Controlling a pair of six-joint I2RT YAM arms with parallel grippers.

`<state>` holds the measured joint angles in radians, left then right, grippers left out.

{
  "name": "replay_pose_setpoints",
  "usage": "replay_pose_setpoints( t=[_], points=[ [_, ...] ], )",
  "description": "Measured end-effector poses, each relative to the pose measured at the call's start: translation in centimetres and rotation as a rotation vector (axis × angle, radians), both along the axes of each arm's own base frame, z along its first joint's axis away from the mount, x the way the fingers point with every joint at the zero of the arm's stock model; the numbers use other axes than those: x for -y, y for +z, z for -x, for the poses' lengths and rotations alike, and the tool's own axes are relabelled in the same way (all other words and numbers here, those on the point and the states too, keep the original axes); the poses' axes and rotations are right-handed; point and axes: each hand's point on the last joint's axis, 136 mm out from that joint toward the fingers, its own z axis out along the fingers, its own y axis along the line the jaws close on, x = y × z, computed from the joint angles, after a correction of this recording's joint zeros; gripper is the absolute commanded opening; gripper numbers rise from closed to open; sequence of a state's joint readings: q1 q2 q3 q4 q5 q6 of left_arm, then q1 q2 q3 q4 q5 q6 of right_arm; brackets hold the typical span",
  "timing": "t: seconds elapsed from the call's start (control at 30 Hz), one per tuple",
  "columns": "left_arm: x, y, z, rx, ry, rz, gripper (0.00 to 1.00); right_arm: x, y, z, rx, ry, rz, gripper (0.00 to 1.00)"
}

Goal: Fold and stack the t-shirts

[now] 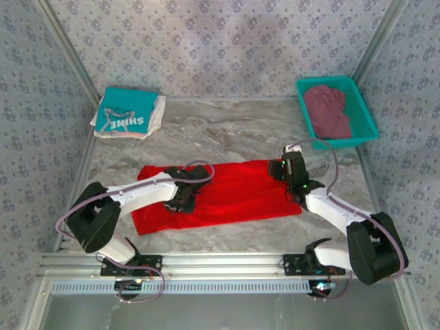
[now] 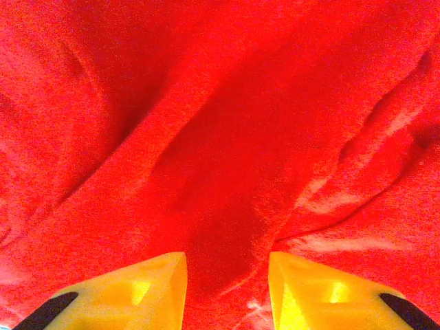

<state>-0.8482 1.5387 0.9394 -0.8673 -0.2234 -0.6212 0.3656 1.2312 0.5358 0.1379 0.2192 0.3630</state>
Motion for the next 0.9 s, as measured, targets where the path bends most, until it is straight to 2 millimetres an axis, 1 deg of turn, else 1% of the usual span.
replay_pose_setpoints(
  t=[0.03, 0.07, 0.13, 0.23, 0.33, 0.5, 0.67, 0.8, 0.9],
  points=[
    [0.1, 0.0, 0.1, -0.003, 0.001, 0.003, 0.38, 0.0, 0.0, 0.0, 0.000, 0.000, 0.000, 0.61],
    [0.2, -0.1, 0.2, -0.005, 0.006, 0.009, 0.35, 0.0, 0.0, 0.0, 0.000, 0.000, 0.000, 0.61],
    [0.1, -0.5, 0.5, -0.011, 0.018, 0.011, 0.24, 0.0, 0.0, 0.0, 0.000, 0.000, 0.000, 0.61],
    [-0.5, -1.2, 1.1, -0.023, 0.034, -0.003, 0.11, 0.0, 0.0, 0.0, 0.000, 0.000, 0.000, 0.61],
    [-0.7, -1.5, 1.3, -0.025, 0.042, -0.006, 0.00, 0.0, 0.0, 0.0, -0.001, -0.003, -0.005, 0.61],
    [-0.7, -1.1, 1.0, -0.006, 0.044, 0.006, 0.00, -0.1, -0.2, 0.0, -0.008, 0.002, -0.008, 0.61],
    [-0.5, 0.8, 0.5, 0.038, 0.064, 0.081, 0.00, -0.2, -0.3, 0.0, -0.010, 0.004, -0.010, 0.61],
    [0.2, 2.1, 0.5, 0.043, 0.065, 0.160, 0.00, -0.2, -0.3, 0.1, -0.012, 0.004, -0.009, 0.61],
    [1.1, 2.4, 0.8, 0.016, 0.043, 0.220, 0.00, -0.2, -0.3, 0.0, -0.013, 0.004, -0.010, 0.61]
  ],
)
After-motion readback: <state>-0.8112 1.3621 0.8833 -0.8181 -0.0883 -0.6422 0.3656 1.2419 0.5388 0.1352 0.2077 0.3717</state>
